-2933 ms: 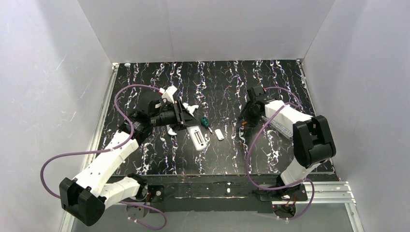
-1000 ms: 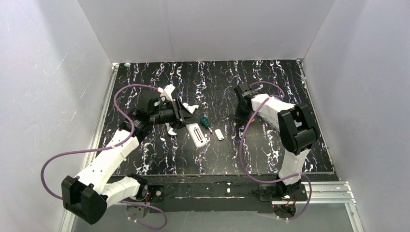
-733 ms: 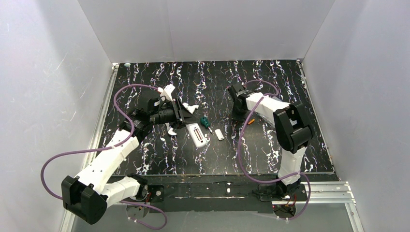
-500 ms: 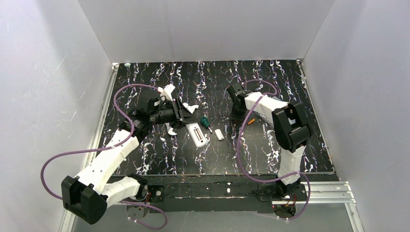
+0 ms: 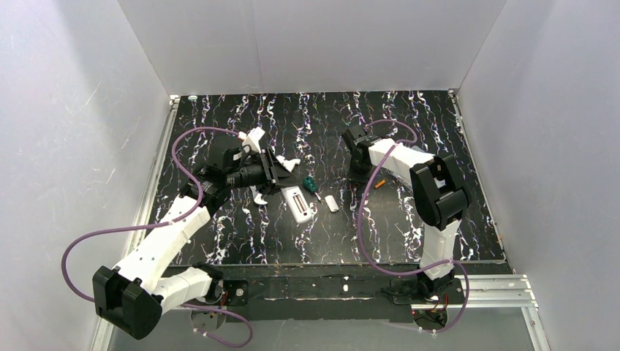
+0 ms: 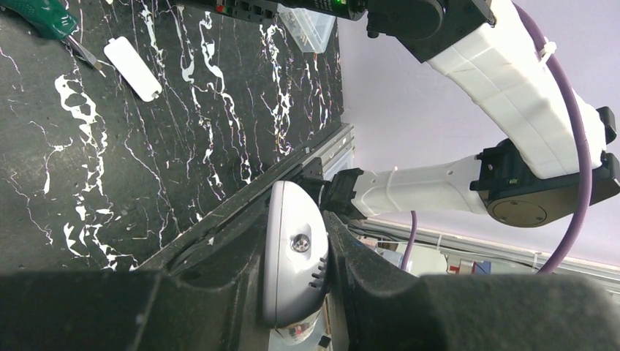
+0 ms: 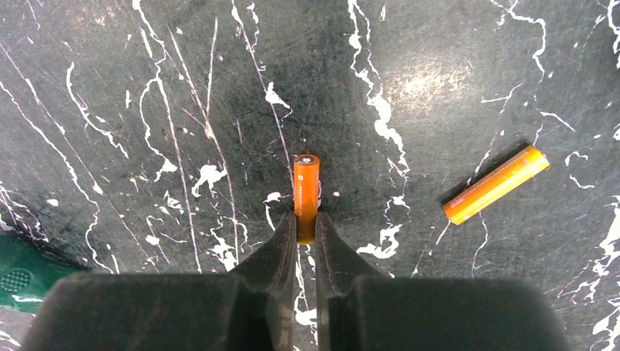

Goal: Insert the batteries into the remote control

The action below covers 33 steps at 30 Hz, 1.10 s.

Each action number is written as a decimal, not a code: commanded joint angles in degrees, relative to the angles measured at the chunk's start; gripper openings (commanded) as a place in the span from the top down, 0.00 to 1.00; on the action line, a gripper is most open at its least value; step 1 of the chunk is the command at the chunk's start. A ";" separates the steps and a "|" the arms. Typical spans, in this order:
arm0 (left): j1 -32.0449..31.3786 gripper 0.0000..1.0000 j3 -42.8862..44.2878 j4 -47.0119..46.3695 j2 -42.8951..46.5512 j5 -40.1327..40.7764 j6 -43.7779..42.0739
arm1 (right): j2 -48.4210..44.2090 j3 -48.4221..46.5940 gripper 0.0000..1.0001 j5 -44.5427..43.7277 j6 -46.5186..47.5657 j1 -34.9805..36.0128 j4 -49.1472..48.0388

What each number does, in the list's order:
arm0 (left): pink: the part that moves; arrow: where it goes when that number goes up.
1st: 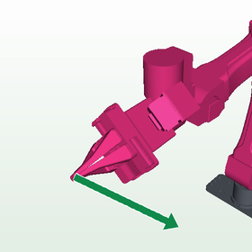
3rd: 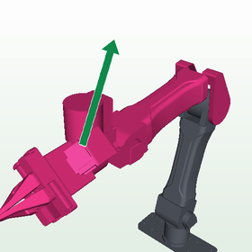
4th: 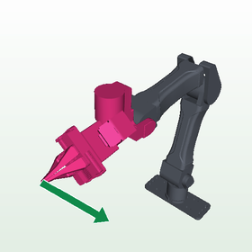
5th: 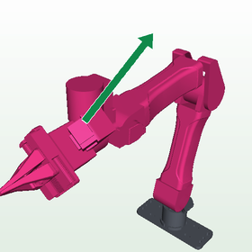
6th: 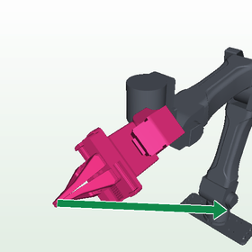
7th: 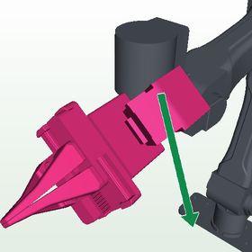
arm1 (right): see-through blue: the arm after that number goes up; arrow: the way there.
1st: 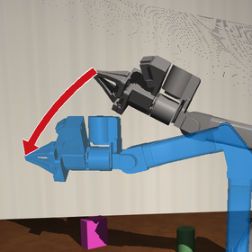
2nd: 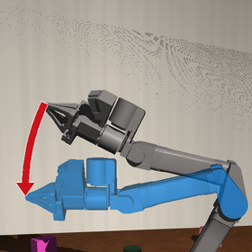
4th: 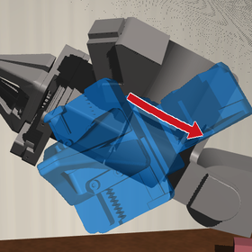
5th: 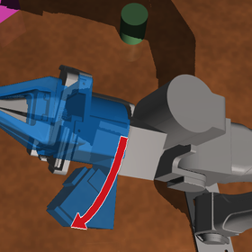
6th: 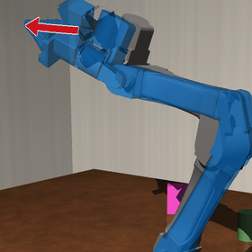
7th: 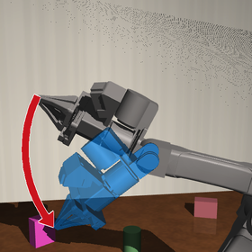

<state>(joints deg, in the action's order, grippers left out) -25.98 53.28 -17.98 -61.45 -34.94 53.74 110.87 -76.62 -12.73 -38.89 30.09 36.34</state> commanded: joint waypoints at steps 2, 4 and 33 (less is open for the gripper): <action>0.31 1.00 1.93 -0.08 0.90 -1.83 -0.82 | 1.19 -0.38 0.98 -0.81 0.37 0.05 1.50; 0.31 1.00 2.09 0.08 0.89 -1.75 -0.83 | -1.13 0.34 0.99 -1.31 0.46 0.04 0.71; 0.31 1.00 2.14 -8.84 0.42 -2.80 1.04 | -60.06 28.39 0.99 44.08 41.59 3.20 -50.91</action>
<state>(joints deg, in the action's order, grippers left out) -25.98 54.37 -23.27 -61.52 -35.14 54.15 54.74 -48.73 23.90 -7.03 32.75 -9.56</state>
